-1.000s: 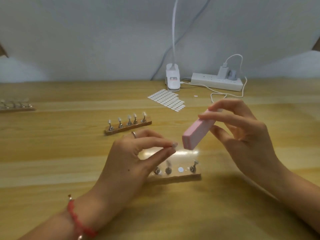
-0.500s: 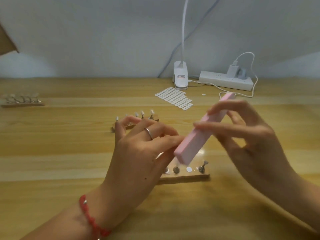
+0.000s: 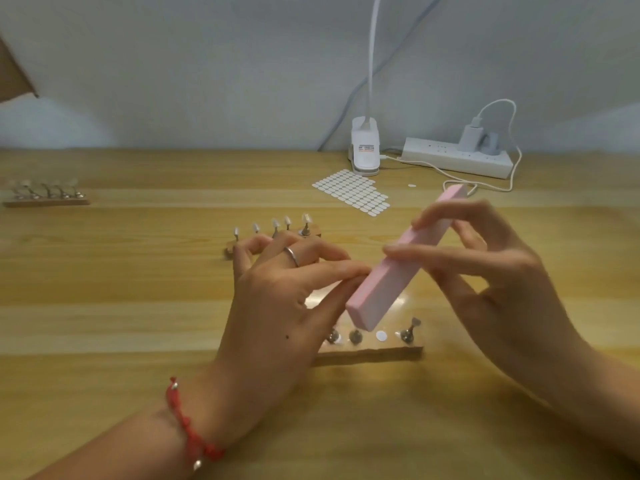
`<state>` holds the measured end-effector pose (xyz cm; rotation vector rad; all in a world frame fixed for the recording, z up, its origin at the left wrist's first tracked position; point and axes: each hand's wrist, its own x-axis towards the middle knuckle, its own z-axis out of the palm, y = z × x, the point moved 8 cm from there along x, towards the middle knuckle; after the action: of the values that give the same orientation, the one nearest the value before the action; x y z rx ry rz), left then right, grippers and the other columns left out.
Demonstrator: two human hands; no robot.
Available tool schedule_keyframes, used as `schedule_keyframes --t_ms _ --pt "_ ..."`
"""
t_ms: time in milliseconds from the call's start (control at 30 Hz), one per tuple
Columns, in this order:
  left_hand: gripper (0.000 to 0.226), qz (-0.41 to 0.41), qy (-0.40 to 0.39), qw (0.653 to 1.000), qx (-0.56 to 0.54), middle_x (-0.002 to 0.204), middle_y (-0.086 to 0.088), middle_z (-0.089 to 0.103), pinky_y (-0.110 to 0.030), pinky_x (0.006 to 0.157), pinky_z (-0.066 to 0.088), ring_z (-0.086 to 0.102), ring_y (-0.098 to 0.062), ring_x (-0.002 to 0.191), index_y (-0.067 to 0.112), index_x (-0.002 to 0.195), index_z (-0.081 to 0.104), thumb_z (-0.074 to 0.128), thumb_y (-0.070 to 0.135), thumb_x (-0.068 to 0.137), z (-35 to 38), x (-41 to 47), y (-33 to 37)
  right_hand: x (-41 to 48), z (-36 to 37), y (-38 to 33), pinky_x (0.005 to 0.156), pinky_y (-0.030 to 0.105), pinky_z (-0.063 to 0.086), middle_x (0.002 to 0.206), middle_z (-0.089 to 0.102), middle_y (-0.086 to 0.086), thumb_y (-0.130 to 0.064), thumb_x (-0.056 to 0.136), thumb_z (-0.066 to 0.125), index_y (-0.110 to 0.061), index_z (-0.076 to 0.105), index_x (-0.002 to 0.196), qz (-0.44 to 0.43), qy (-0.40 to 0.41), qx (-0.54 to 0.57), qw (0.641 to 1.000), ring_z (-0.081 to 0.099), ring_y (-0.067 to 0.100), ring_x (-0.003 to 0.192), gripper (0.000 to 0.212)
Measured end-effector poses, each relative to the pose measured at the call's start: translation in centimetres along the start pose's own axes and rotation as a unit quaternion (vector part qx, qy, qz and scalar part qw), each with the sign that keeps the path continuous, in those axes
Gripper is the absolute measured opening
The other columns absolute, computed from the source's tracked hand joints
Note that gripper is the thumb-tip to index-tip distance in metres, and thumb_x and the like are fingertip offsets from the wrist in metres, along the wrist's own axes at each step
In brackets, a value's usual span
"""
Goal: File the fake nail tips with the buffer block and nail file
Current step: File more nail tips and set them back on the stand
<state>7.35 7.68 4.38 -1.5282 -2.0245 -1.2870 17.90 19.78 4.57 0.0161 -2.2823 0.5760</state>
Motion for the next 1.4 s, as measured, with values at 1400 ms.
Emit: schedule_keyframes --t_ms 1400 --pt "0.016 -0.019 0.017 0.999 -0.033 0.09 0.02 0.063 -0.035 0.084 0.028 0.053 -0.008 0.09 0.041 0.095 0.067 0.058 0.04 0.082 -0.1 0.2 -0.3 0.0 0.6 -1.3 0.106 0.024 0.041 0.115 0.055 0.003 0.014 0.088 0.06 -0.029 0.069 0.109 -0.023 0.001 0.011 1.0 0.057 0.023 0.116 0.048"
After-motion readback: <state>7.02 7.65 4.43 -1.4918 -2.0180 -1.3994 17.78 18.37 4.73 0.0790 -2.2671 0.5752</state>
